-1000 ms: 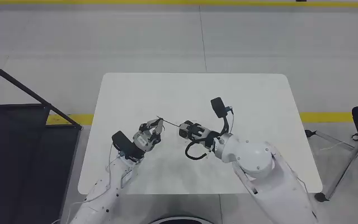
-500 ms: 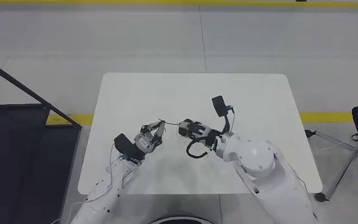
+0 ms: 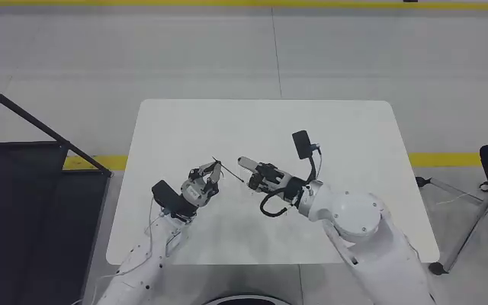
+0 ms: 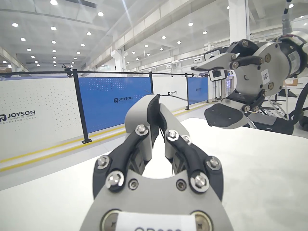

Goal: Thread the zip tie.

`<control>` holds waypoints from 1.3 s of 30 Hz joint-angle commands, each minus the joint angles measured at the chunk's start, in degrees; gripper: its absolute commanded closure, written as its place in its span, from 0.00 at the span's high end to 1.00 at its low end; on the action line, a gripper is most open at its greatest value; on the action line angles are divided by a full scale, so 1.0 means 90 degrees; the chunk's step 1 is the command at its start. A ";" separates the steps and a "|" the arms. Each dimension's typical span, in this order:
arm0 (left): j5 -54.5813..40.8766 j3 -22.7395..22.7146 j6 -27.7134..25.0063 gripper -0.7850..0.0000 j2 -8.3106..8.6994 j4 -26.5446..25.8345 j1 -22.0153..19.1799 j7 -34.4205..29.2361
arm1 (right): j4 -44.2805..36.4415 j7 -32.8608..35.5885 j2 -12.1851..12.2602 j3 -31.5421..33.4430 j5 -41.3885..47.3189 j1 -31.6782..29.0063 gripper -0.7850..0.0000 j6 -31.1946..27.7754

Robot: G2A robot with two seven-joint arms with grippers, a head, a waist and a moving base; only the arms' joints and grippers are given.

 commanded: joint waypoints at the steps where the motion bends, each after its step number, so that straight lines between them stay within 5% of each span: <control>1: 0.0026 0.0020 0.0016 0.00 -0.0005 -0.0006 0.0007 -0.0008 | -0.0009 -0.0010 0.0000 -0.0018 -0.0026 -0.0028 0.85 -0.0121; 4: 0.0036 0.0039 0.0035 0.00 -0.0013 0.0005 0.0002 -0.0025 | 0.0006 -0.0032 -0.0007 -0.0054 -0.0022 -0.0059 0.78 -0.0299; 8: 0.0031 0.0047 0.0040 0.00 -0.0020 0.0013 -0.0003 -0.0040 | 0.0061 -0.0072 -0.0018 -0.0101 -0.0038 -0.0095 0.48 -0.0553; 11: 0.0034 0.0057 0.0048 0.00 -0.0027 0.0021 -0.0007 -0.0042 | 0.0083 -0.0090 -0.0026 -0.0143 -0.0057 -0.0100 0.41 -0.0620; 28: 0.0046 0.0049 0.0053 0.00 -0.0046 0.0041 -0.0019 -0.0081 | 0.0183 -0.0122 -0.0080 -0.0358 -0.0237 -0.0001 0.25 -0.0625; 39: 0.0048 0.0032 0.0053 0.00 -0.0055 0.0046 -0.0022 -0.0103 | 0.0190 -0.0101 -0.0093 -0.0374 -0.0315 -0.0018 0.07 -0.0626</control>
